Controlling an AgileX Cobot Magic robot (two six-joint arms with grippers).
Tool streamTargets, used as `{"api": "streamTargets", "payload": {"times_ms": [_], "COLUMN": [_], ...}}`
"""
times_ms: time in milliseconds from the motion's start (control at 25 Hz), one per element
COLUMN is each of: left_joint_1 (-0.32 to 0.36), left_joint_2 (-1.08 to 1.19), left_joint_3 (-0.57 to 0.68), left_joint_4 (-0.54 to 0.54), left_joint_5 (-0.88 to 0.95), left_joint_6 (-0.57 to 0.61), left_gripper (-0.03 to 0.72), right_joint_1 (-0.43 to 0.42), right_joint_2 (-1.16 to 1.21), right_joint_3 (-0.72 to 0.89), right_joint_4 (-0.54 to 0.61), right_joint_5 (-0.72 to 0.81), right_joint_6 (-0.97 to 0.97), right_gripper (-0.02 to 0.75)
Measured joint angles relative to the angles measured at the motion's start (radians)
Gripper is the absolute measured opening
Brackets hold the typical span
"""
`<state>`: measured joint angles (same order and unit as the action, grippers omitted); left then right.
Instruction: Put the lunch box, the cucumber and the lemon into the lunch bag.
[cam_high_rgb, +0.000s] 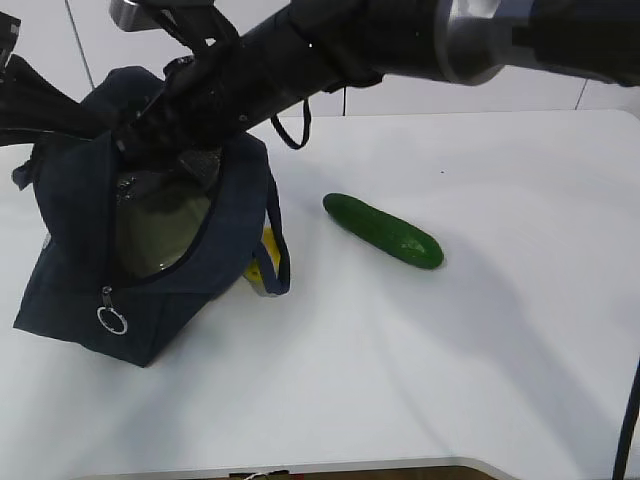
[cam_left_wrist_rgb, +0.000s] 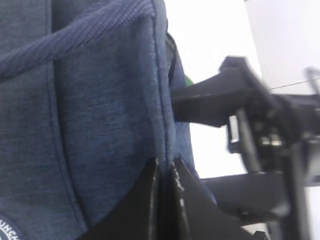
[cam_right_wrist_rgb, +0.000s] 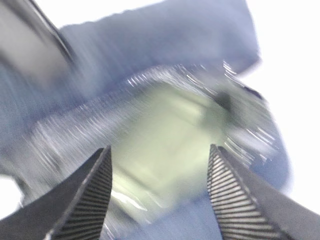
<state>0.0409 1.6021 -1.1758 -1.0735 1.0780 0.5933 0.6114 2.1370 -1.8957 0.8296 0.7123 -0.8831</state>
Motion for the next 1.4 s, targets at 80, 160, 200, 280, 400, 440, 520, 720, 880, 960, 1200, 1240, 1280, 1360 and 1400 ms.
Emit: {"api": "streamTargets", "payload": {"times_ms": [80,160,200,280,400,440,520,720,880,960,1200,1240,1280,1360,1400], "left_joint_1": [0.005,0.023,0.035,0.064,0.097,0.104,0.112,0.123,0.125,0.126,0.128,0.128,0.128,0.128,0.128], "left_joint_2": [0.000,0.000,0.000,0.000,0.000,0.000,0.000,0.000,0.000,0.000,0.000,0.000,0.000,0.000,0.000], "left_joint_3": [0.000,0.000,0.000,0.000,0.000,0.000,0.000,0.000,-0.002,-0.002,-0.002,-0.002,-0.002,-0.002,-0.002], "left_joint_4": [0.000,0.002,0.007,0.011,0.034,0.053,0.104,0.172,0.226,0.235,0.257,0.262,0.270,0.279,0.283], "left_joint_5": [0.000,0.006,0.009,0.016,0.023,0.025,0.027,0.025,0.018,0.014,-0.004,-0.009,-0.013,-0.022,-0.026], "left_joint_6": [0.000,0.000,0.000,0.000,0.000,0.000,0.001,0.002,0.003,0.003,0.005,0.005,0.005,0.005,0.005], "left_gripper": [-0.014,-0.014,-0.014,-0.014,-0.014,-0.014,-0.014,-0.014,-0.014,-0.014,-0.014,-0.014,-0.014,-0.014,-0.014], "right_joint_1": [0.000,0.000,0.000,0.000,0.000,0.000,0.000,0.000,-0.025,-0.047,-0.138,-0.152,-0.163,-0.177,-0.179], "right_joint_2": [-0.004,-0.006,-0.011,-0.015,-0.015,-0.015,-0.015,-0.015,-0.015,-0.015,-0.015,-0.010,-0.003,0.016,0.029], "right_joint_3": [-0.044,-0.096,-0.116,-0.162,-0.214,-0.231,-0.261,-0.293,-0.293,-0.293,-0.290,-0.290,-0.290,-0.290,-0.290], "right_joint_4": [-0.133,-0.259,-0.321,-0.416,-0.544,-0.577,-0.659,-0.876,-0.964,-0.970,-0.950,-0.938,-0.927,-0.914,-0.913], "right_joint_5": [0.047,0.099,0.125,0.176,0.270,0.297,0.362,0.501,0.531,0.533,0.535,0.535,0.535,0.535,0.535], "right_joint_6": [0.086,0.171,0.214,0.280,0.356,0.372,0.413,0.482,0.489,0.492,0.494,0.494,0.491,0.472,0.468], "right_gripper": [0.475,0.477,0.478,0.479,0.480,0.480,0.480,0.480,0.480,0.480,0.480,0.480,0.480,0.480,0.480]}}
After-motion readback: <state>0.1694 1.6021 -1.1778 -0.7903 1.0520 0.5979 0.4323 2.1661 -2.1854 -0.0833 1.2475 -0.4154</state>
